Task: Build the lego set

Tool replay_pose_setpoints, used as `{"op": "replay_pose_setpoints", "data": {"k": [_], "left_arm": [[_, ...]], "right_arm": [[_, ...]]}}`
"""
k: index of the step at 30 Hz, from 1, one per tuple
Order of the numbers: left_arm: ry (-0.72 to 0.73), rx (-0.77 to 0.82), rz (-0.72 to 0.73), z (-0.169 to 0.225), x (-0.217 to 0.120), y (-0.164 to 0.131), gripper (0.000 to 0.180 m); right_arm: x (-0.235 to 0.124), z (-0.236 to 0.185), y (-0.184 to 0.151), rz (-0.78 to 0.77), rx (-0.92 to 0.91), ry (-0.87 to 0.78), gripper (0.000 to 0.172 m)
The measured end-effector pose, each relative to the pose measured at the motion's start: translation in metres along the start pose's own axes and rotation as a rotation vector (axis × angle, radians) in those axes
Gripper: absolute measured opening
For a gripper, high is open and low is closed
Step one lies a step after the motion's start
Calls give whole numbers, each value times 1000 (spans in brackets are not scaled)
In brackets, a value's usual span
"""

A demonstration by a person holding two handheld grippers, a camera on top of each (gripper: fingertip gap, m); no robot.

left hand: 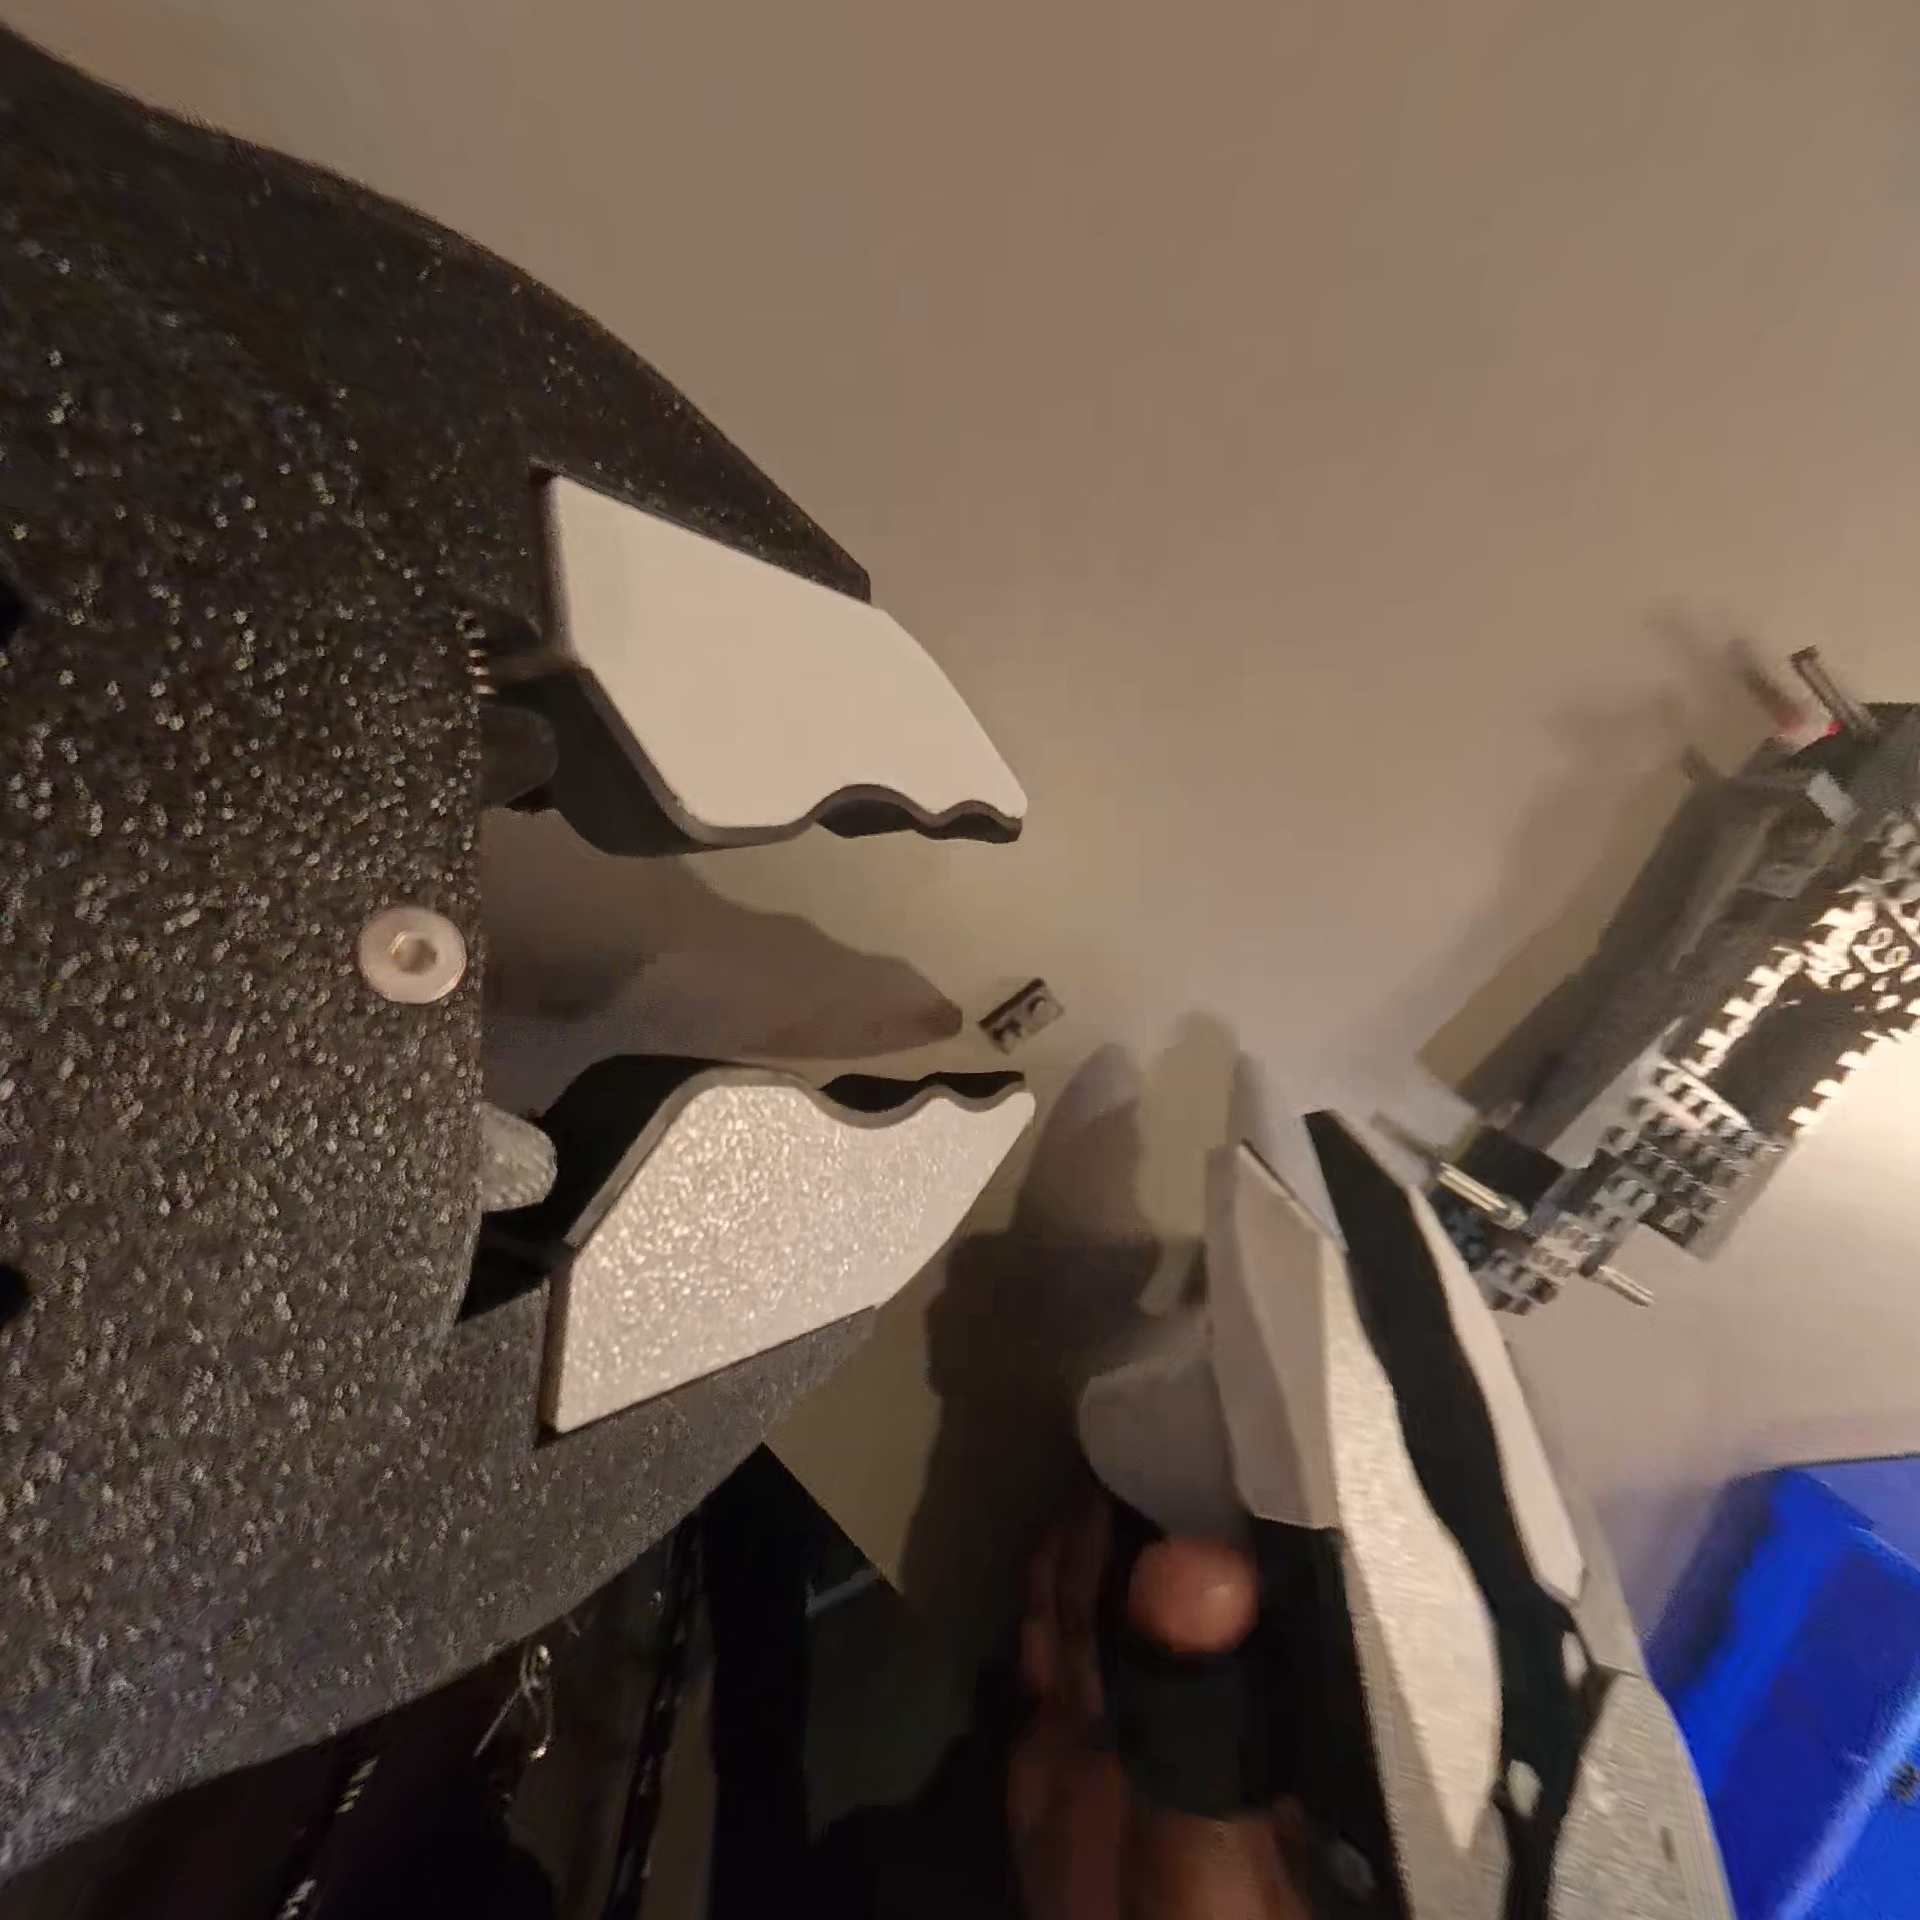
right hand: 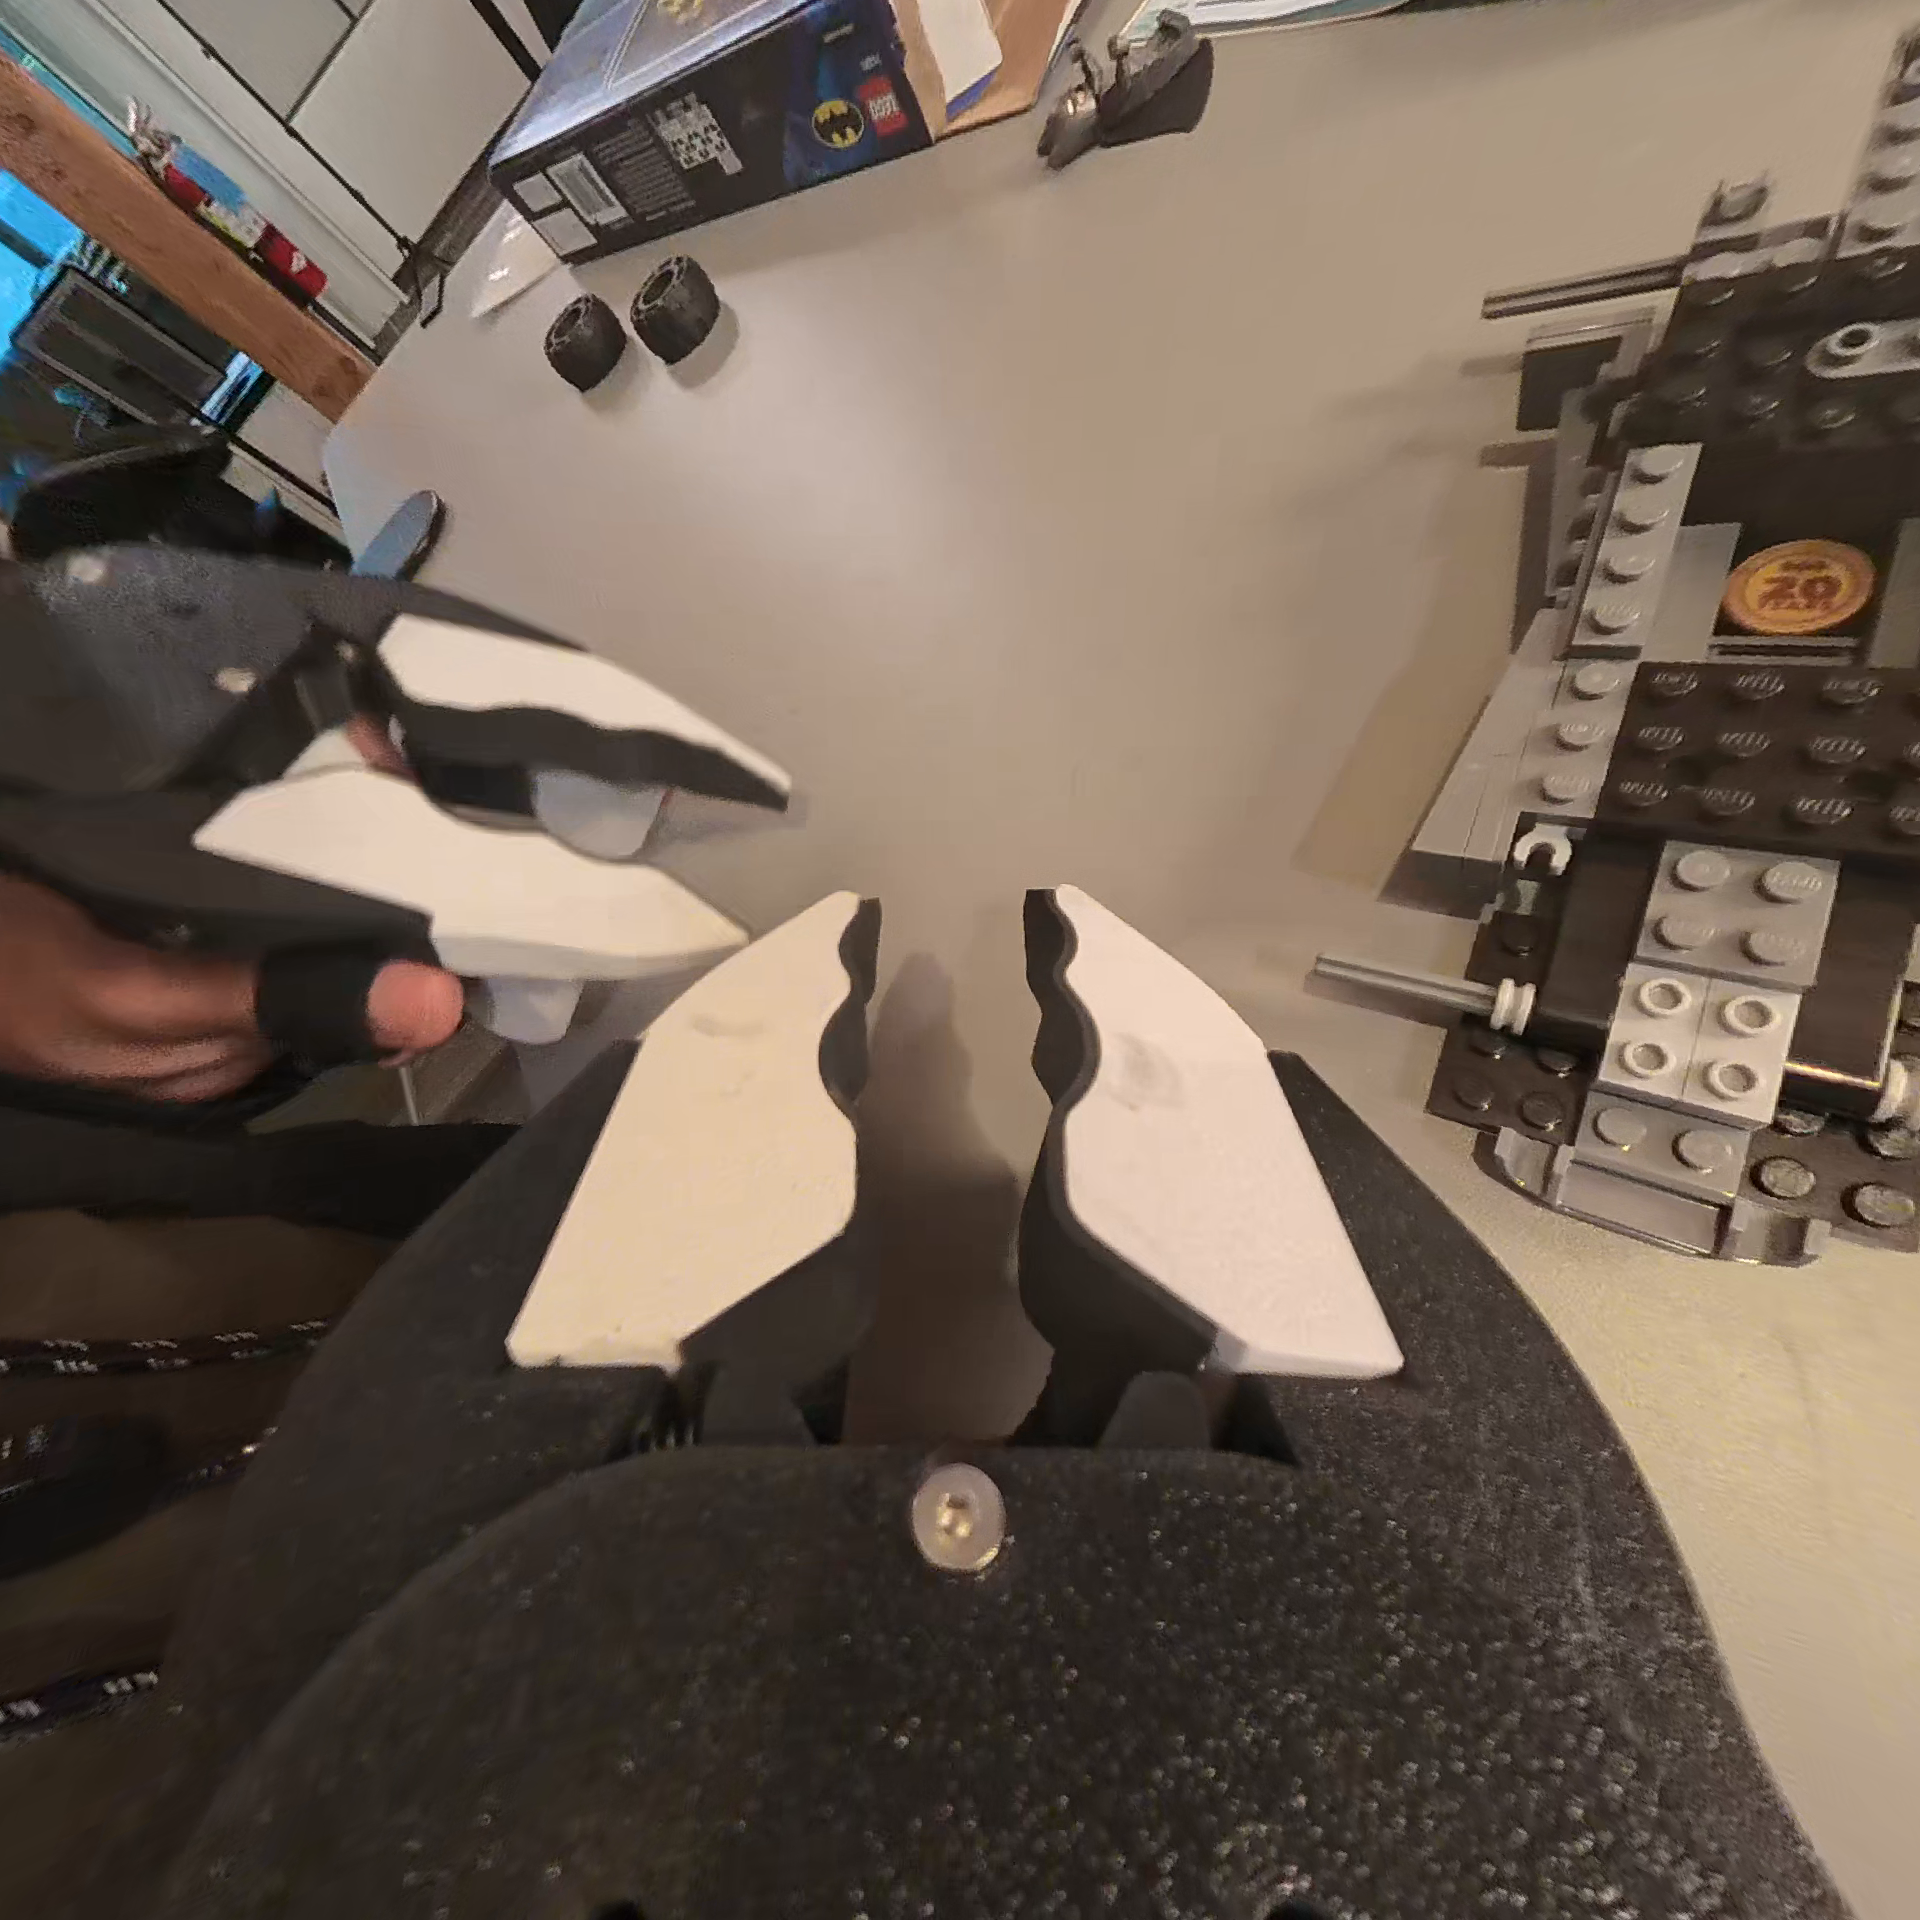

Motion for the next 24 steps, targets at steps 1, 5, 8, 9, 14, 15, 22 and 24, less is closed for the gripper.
{"op": "replay_pose_setpoints", "data": {"k": [1,5,8,9,14,15,22,24], "left_arm": [[16,20,-8,2,-1,-4,41],[50,103,-42,10,5,-9,39],[60,144,-42,14,10,-7,36],[70,153,-48,14,12,-7,36],[99,211,-64,16,16,-7,20],[99,222,-67,17,17,-7,15],[1,226,-86,19,20,-5,8],[-79,221,-73,19,20,0,6]], "right_arm": [[0,0,0,2,3,3,28],[1,-1,0,-5,5,9,27],[2,-1,-1,-13,3,12,26],[3,-1,-1,-13,4,12,25],[3,-1,-1,-14,4,13,25],[3,-1,-1,-14,5,14,25],[3,-4,-2,-27,5,52,26],[3,-5,-3,-44,8,89,27]]}}
Point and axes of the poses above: each gripper's, where its closed fingertips meet, x out along the fingers, y out of its top, z = x × y across the jaws, the point moved 4 cm from there along -x, back along the fingers, and after that the axes turned 2 degrees about z, right-handed, at the moved point
